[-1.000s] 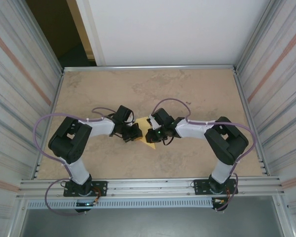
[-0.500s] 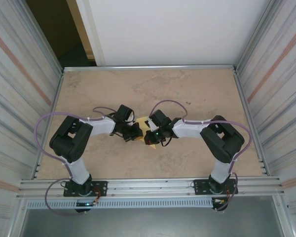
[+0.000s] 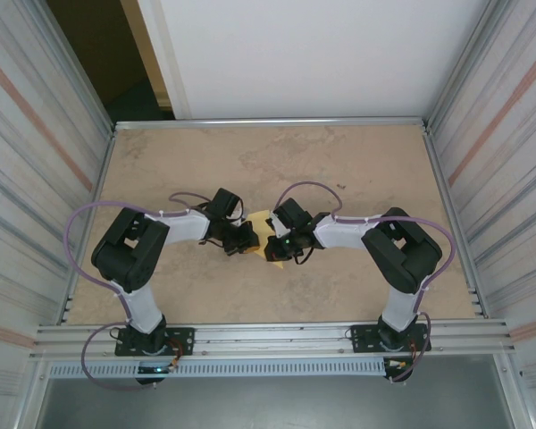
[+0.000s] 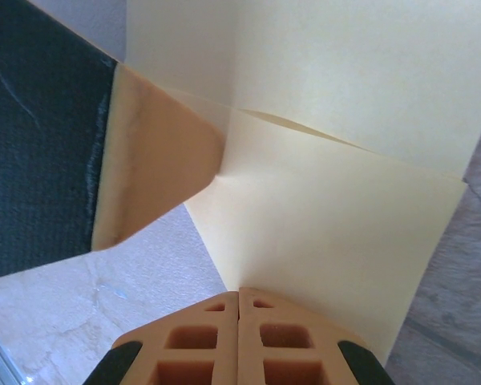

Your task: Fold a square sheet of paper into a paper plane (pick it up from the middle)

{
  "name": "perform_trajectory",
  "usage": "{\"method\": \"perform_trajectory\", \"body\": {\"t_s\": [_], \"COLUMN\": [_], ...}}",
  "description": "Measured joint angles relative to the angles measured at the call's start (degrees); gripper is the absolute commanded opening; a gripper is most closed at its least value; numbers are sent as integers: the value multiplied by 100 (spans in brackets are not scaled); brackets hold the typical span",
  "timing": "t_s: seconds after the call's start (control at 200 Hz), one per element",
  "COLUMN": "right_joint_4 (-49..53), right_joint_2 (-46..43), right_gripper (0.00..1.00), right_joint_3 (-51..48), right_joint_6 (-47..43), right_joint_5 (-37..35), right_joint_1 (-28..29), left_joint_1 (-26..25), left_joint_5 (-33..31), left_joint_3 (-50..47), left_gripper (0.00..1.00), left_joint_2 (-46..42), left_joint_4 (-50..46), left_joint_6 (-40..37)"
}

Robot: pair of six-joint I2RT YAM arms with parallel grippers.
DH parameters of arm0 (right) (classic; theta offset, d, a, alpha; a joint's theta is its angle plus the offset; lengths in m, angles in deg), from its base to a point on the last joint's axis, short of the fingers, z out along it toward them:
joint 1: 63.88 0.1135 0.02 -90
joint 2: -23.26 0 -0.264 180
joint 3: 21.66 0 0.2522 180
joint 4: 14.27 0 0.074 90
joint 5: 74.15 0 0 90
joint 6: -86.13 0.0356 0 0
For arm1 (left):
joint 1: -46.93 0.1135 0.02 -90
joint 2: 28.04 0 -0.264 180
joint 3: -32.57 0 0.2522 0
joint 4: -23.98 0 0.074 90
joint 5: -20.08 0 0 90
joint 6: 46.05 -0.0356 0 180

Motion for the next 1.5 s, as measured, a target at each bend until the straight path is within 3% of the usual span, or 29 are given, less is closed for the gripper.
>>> {"method": "perform_trajectory", "body": {"t_s": [0.361,0.762,0.972,1.258,1.498], "right_joint_4": [-214,120,619,258,125], "right_joint_2": [-188,-1294,-1958,-933,-160], "right_gripper": [1,1,3,1,0], "right_joint_3": [-339,-1445,-1423,-302,-59], "right_joint_6": [-245,-262,-243,-76,-70], "right_joint_5": [81,105,-111,-162,-164], "right_joint_1": [-76,-299,-271,4,2], "left_joint_1": [74,81,79,79,79], "left_joint_5": [111,129,127,111,-20], "left_joint_3": [13,87,129,179,275], "left_gripper": [8,8,8,9,10], "left_joint_2": [44,76,79,83,81], "left_joint_4": [-37,-140,-179,-247,-385], "left_joint_6": [-146,-170,-199,-219,-297]}}
